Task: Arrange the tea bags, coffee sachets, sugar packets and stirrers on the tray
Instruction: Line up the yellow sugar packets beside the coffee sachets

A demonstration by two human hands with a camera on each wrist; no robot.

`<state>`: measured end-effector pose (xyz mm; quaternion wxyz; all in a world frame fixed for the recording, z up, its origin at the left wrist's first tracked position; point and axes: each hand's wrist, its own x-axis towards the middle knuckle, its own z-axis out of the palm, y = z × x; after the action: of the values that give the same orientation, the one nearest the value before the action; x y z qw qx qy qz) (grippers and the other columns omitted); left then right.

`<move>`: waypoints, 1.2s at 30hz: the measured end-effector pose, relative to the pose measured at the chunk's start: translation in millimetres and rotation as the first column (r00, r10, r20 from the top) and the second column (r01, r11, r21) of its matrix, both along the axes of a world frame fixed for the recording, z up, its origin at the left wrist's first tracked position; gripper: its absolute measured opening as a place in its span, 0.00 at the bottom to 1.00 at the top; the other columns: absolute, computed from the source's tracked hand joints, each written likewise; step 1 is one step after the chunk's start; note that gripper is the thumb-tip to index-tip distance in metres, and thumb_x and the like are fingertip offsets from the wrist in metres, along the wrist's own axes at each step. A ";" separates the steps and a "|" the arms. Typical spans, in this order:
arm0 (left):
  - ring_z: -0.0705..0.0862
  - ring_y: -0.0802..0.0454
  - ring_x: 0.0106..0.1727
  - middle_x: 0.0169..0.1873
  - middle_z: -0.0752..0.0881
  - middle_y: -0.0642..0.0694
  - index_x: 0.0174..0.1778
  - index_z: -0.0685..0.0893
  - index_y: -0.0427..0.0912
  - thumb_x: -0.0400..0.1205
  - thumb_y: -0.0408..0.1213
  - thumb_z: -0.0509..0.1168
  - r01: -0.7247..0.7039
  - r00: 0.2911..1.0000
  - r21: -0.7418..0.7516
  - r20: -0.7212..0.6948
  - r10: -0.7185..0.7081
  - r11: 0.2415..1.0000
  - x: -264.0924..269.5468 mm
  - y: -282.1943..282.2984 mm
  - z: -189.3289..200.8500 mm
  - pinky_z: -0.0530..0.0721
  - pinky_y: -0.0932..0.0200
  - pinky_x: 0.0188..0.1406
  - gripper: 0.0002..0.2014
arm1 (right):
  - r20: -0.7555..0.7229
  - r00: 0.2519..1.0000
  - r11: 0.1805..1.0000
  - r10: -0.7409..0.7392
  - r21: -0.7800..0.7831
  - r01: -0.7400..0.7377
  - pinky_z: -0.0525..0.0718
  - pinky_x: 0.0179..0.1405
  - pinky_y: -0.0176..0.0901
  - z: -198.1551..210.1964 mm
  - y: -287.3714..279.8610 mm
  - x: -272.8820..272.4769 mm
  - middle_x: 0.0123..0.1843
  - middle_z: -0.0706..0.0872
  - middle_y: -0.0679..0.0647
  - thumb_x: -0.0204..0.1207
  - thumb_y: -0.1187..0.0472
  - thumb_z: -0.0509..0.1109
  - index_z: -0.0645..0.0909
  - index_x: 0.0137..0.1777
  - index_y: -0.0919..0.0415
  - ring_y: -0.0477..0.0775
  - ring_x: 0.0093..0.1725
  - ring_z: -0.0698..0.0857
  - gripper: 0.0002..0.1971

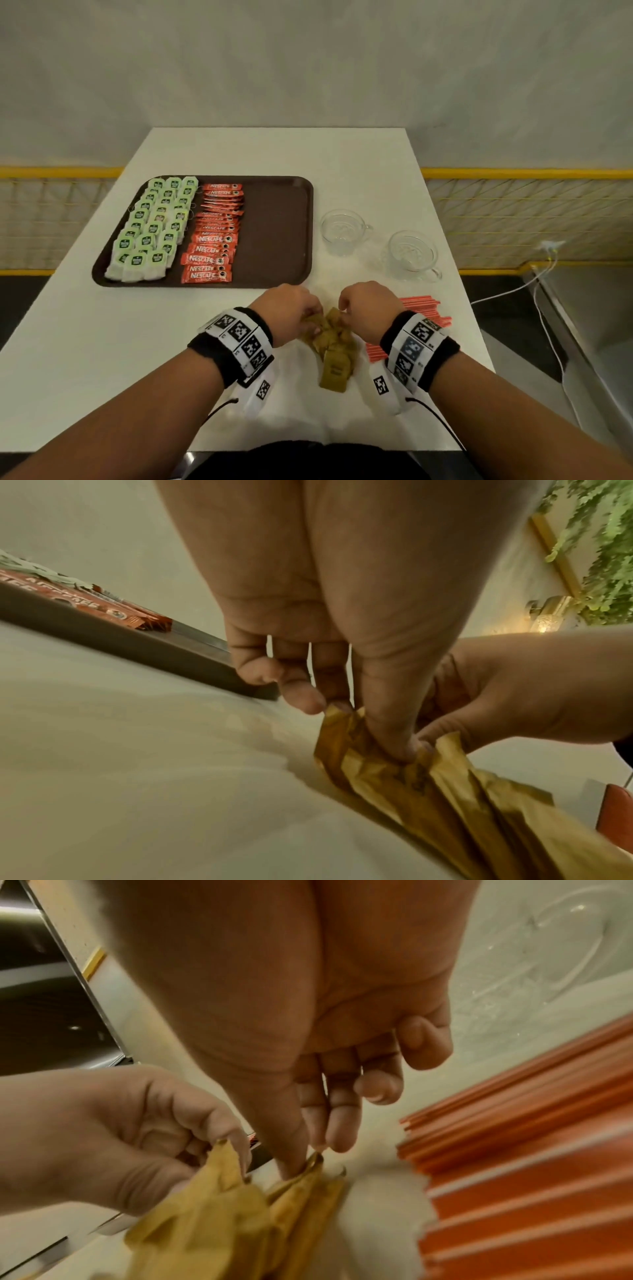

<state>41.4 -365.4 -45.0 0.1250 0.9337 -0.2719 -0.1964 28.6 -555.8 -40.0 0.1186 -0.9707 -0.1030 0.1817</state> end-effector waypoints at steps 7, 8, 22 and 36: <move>0.76 0.62 0.39 0.41 0.81 0.63 0.48 0.90 0.57 0.78 0.48 0.70 -0.060 0.994 -0.182 0.078 0.075 0.981 -3.3 5.6 4.2 0.78 0.60 0.45 0.06 | 0.008 1.000 0.989 -0.024 0.145 0.022 0.76 0.51 0.42 -1.8 -0.8 -2.1 0.60 0.87 0.56 0.79 0.63 0.64 0.85 0.62 0.55 0.59 0.59 0.84 0.15; 0.77 0.62 0.39 0.40 0.81 0.63 0.48 0.90 0.57 0.78 0.49 0.70 -0.064 0.992 -0.202 0.092 0.084 0.977 -3.5 6.9 6.2 0.79 0.60 0.45 0.06 | 0.001 1.000 0.988 -0.021 0.154 0.021 0.78 0.54 0.43 -1.9 -1.2 -2.0 0.61 0.87 0.56 0.80 0.63 0.64 0.85 0.62 0.56 0.59 0.60 0.84 0.15; 0.85 0.61 0.43 0.42 0.88 0.57 0.52 0.90 0.51 0.82 0.37 0.68 -0.119 0.961 -0.487 0.161 0.223 0.865 6.8 23.7 35.9 0.84 0.60 0.45 0.07 | -0.039 0.981 0.676 -0.189 0.720 0.159 0.79 0.38 0.46 9.0 15.3 -2.2 0.34 0.80 0.40 0.82 0.64 0.57 0.67 0.39 0.56 0.40 0.38 0.83 0.09; 0.86 0.58 0.39 0.38 0.88 0.56 0.54 0.87 0.55 0.76 0.41 0.76 -0.219 0.947 -0.615 0.052 0.316 0.758 22.7 39.5 51.6 0.85 0.61 0.40 0.12 | 0.043 0.984 0.557 -0.174 0.828 0.062 0.72 0.32 0.29 16.6 40.8 21.0 0.27 0.78 0.37 0.81 0.60 0.72 0.78 0.39 0.49 0.38 0.28 0.74 0.09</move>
<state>64.1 -326.0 6.6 0.4202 0.8868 -0.1922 -0.0080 49.6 -515.0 -23.4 0.5628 -0.8169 -0.1174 0.0460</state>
